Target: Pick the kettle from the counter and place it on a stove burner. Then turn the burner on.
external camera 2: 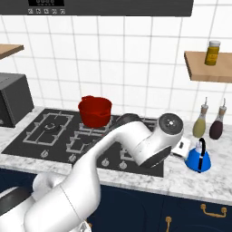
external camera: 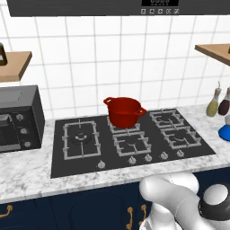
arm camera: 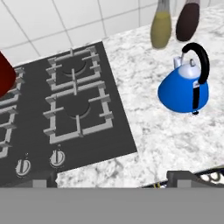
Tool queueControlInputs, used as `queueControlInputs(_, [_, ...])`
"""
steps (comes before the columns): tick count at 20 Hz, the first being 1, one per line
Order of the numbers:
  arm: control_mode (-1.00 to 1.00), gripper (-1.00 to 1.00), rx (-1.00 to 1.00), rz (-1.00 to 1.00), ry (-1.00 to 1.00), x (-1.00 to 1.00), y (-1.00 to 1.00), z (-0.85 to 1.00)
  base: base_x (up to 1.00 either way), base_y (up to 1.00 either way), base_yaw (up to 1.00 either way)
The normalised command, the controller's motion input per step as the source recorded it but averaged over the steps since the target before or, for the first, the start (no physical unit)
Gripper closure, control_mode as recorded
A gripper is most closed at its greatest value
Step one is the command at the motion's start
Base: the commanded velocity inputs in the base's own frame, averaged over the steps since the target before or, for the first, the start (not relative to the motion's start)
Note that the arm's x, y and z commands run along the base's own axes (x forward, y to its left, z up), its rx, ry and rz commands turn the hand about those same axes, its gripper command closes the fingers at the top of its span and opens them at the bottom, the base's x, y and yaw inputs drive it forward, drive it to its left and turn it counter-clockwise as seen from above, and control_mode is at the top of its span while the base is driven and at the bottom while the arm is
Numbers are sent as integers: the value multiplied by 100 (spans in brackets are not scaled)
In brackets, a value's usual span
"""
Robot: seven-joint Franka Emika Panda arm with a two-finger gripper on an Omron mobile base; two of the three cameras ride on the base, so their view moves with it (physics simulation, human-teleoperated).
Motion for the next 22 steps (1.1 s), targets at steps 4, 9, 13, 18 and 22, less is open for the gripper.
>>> queueControlInputs(4, [-100, -100, 6, 0, 0, 7, -70, -27, 0, 0, 0])
queueControlInputs(9, [-100, -100, 2, 1, 2, 14, -61, -11, 0, 0, 0])
queueControlInputs(13, [-100, -100, 0, 5, 0, 10, -34, -2, 0, 0, 0])
queueControlInputs(18, [-100, -100, 0, 6, -2, 23, -17, -19, 0, 0, 0])
queueControlInputs(22, [-100, -100, 0, 5, -3, 28, -10, -36, 0, 0, 0])
